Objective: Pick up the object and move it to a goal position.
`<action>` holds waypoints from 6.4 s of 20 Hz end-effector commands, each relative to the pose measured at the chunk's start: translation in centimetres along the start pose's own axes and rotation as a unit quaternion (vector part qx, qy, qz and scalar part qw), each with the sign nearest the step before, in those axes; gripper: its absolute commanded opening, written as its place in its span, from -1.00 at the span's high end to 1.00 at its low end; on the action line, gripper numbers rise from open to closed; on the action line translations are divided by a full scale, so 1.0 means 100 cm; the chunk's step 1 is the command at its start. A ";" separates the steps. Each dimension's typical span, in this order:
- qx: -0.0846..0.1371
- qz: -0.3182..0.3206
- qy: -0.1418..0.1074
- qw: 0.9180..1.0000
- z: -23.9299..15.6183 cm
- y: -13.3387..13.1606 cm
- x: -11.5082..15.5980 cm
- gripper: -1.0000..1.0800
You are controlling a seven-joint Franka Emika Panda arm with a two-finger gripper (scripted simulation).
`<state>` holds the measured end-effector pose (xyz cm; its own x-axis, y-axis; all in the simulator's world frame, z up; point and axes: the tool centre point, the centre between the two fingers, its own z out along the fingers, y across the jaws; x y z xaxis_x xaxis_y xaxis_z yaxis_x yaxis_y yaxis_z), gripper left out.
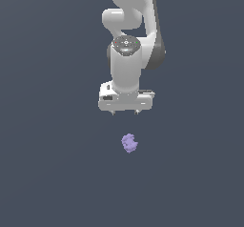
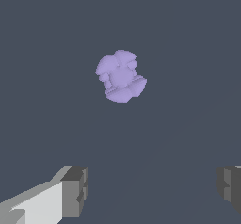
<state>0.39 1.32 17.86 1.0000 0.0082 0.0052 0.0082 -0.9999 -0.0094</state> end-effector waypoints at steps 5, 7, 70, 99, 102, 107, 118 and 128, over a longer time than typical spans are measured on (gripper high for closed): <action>0.000 -0.001 0.000 1.000 0.000 0.001 0.001 -0.92; 0.000 -0.005 0.000 1.000 0.001 0.000 0.003 -0.92; -0.004 -0.209 -0.004 0.978 0.121 -0.020 0.085 1.00; -0.005 -0.209 -0.004 0.978 -0.066 -0.046 -0.003 1.00; -0.005 -0.209 -0.004 0.978 -0.097 -0.051 -0.017 1.00; -0.005 -0.210 -0.004 0.978 -0.153 -0.059 -0.042 1.00; -0.004 -0.210 -0.004 0.978 -0.258 -0.074 -0.087 1.00; -0.004 -0.210 -0.004 0.978 -0.301 -0.081 -0.103 1.00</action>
<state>-9.99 8.95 47.66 0.9086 0.4176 0.0010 0.4176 -0.9086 0.0007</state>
